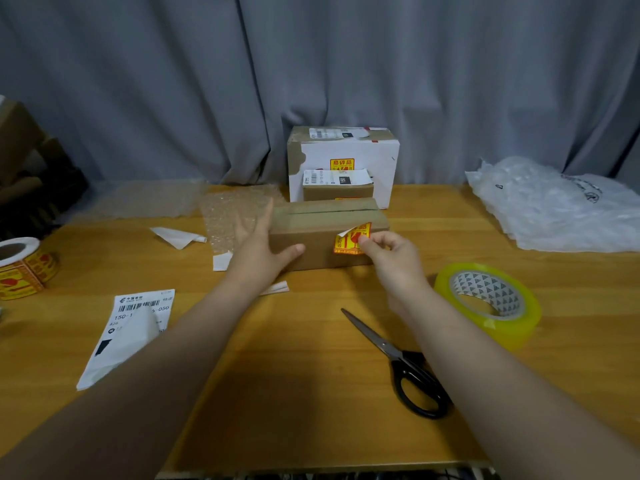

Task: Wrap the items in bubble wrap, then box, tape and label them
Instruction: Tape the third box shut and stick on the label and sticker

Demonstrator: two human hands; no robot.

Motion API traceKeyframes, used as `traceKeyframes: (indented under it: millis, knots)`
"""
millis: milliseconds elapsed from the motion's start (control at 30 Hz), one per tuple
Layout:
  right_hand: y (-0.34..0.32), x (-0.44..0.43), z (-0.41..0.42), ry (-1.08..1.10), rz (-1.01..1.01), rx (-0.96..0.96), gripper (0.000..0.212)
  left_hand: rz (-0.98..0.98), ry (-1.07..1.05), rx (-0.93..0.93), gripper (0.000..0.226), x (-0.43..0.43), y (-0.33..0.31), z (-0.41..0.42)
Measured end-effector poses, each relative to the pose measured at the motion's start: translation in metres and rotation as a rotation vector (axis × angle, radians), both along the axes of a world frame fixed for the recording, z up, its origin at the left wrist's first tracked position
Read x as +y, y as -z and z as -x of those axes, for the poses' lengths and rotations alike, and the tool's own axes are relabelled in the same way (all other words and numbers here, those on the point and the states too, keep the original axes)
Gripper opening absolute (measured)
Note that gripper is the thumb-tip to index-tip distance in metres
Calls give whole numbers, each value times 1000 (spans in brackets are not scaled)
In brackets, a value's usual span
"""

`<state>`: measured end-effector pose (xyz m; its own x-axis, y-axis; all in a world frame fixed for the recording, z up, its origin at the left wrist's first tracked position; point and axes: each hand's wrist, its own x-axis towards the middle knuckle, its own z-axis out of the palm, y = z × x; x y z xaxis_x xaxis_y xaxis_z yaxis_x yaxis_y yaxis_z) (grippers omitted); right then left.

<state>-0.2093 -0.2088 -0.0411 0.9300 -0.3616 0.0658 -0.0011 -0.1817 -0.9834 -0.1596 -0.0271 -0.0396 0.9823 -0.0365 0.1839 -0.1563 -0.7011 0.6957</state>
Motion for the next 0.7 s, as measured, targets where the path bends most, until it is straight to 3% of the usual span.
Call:
traceKeyframes:
  millis: [67, 167, 300, 433, 533, 700]
  knots:
    - [-6, 1, 0, -75, -37, 32, 17, 72, 43, -22, 71, 3, 2, -8]
    - [-16, -1, -10, -58, 18, 38, 19, 39, -56, -118, 55, 6, -8, -17]
    - [-23, -3, -23, 21, 152, 72, 17, -341, -178, -133, 56, 3, -22, -22]
    - [-15, 0, -29, 128, 144, 52, 31, -392, 59, -340, 36, -18, -22, -34]
    - [-11, 3, -36, 193, 139, 12, 34, -411, 103, -336, 40, -31, -23, -38]
    - [-7, 5, -54, 292, 175, -40, 46, -465, 42, -286, 73, -42, -21, -39]
